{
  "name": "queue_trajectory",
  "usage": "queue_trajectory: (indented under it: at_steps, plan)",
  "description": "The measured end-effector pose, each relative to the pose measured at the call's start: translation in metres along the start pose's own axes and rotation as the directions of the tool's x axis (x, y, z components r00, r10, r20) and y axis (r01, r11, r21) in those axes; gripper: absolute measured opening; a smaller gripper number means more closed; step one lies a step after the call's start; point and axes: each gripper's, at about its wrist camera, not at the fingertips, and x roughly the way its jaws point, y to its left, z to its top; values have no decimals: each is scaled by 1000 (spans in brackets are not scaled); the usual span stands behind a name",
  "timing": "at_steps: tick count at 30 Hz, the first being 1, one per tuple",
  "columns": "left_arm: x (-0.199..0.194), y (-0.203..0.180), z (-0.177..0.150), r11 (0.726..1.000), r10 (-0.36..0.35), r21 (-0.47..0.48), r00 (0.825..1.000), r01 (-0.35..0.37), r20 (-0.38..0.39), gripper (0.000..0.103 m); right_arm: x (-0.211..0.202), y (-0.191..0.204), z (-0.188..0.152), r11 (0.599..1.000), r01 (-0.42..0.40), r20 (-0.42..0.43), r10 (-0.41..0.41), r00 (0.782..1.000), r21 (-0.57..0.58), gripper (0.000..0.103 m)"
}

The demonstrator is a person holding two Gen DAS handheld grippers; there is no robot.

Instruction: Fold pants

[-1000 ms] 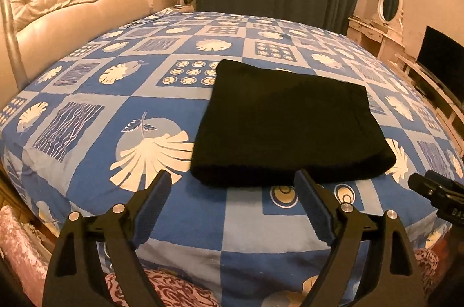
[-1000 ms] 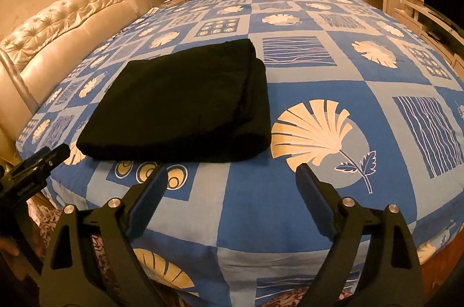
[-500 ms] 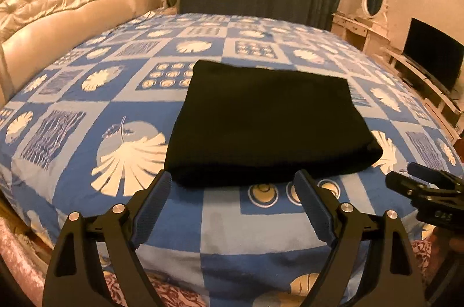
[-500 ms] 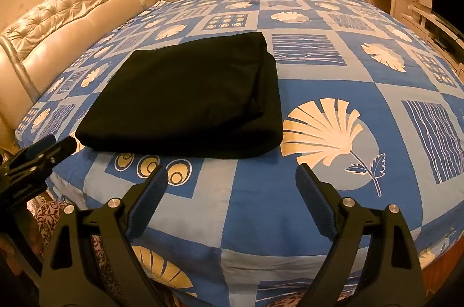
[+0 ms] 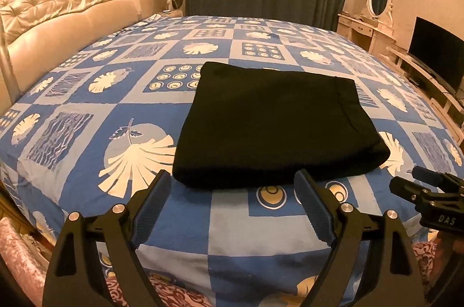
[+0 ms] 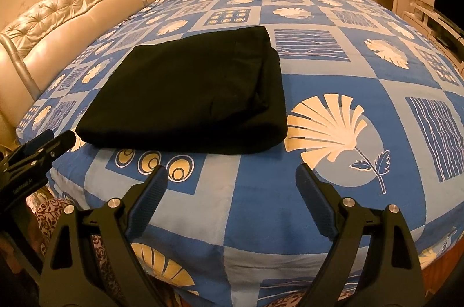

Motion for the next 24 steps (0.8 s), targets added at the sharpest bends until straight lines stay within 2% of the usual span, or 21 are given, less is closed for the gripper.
queue_trajectory:
  at_steps: [3, 10, 14, 18, 20, 23, 24]
  plan:
    - [1, -1, 0, 1000, 29, 11, 1000, -29, 2, 85, 0, 0, 0, 1000, 0, 0, 0, 1000, 0, 90]
    - [-1, -5, 2, 999, 42, 16, 999, -42, 1, 85, 2, 0, -1, 1000, -5, -7, 5, 1000, 2, 90]
    - [4, -10, 2, 999, 42, 35, 998, -40, -56, 85, 3, 0, -2, 1000, -6, -9, 6, 1000, 5, 90]
    - [2, -13, 1, 990, 123, 80, 991, -119, -45, 85, 5, -2, -5, 1000, -12, -19, 12, 1000, 15, 90]
    - [3, -13, 7, 991, 53, 127, 998, -47, -45, 85, 6, -2, -6, 1000, -19, -27, 20, 999, 17, 90]
    - [2, -10, 17, 993, 26, 115, 999, -23, -30, 85, 7, -4, -7, 1000, -18, -37, 19, 999, 20, 90]
    - [2, -6, 21, 995, -9, 102, 999, 13, -37, 85, 6, -6, -6, 999, -22, -40, 23, 999, 29, 90]
